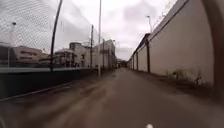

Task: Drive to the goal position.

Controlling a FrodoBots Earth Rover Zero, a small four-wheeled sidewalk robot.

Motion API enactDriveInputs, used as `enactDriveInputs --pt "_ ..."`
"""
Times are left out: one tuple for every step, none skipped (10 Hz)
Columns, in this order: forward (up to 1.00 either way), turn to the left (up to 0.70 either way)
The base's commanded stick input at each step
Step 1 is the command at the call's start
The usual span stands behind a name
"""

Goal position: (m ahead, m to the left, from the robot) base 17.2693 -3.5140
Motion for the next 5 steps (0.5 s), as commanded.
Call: enactDriveInputs --pt "0.7 0.0" --pt "0.7 0.0" --pt "0.7 0.0" --pt "0.7 0.0" --pt "0.7 0.0"
